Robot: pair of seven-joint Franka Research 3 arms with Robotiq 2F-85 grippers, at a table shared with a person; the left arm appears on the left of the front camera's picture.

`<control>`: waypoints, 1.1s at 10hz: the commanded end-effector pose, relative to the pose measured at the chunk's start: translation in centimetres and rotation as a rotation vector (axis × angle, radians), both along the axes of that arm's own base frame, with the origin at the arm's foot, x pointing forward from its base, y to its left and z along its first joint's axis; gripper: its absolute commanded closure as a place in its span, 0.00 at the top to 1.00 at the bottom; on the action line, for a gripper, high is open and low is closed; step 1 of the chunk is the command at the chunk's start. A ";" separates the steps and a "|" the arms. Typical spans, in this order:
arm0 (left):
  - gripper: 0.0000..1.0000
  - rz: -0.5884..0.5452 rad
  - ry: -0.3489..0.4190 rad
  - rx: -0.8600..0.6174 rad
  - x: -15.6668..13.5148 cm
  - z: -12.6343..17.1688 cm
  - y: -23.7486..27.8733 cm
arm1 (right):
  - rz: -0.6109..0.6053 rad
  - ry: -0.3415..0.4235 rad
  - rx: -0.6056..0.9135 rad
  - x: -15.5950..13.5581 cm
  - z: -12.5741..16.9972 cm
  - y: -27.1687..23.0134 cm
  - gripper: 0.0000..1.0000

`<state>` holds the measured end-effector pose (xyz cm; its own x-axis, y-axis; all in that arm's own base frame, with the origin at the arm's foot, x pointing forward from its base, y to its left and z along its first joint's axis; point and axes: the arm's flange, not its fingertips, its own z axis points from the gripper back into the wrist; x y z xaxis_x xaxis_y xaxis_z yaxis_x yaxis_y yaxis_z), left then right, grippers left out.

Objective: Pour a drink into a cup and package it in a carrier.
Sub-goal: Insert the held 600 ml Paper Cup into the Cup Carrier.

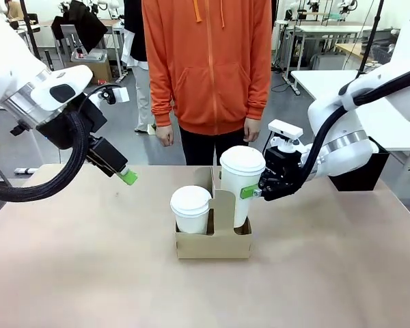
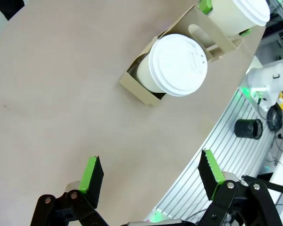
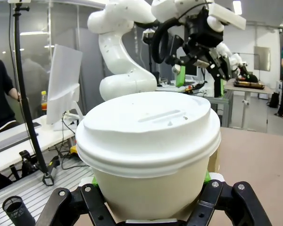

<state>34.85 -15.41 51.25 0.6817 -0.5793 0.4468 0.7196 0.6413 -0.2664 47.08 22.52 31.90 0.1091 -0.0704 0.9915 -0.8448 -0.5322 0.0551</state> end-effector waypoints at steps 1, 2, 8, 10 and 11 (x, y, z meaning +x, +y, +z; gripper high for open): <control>1.00 0.007 0.012 0.005 0.1 0.2 -0.3 | 0.056 0.013 -0.003 0.7 -0.6 0.5 0.80; 1.00 0.007 0.012 0.005 0.1 0.2 -0.3 | 0.062 0.030 -0.009 1.0 -1.5 0.4 0.80; 1.00 0.007 0.012 0.005 0.1 0.2 -0.3 | 0.103 -0.013 -0.056 1.4 -6.1 1.5 0.80; 1.00 0.007 0.012 0.005 0.1 0.2 -0.3 | 0.105 -0.033 -0.077 1.6 -7.0 1.8 0.80; 1.00 0.007 0.012 0.005 0.1 0.2 -0.3 | 0.113 -0.037 -0.081 1.6 -7.3 1.7 0.80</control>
<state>34.84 -15.44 51.30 0.6824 -0.5790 0.4462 0.7190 0.6416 -0.2671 48.50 23.98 24.69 0.1180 0.0231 0.9928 -0.7911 -0.6021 0.1080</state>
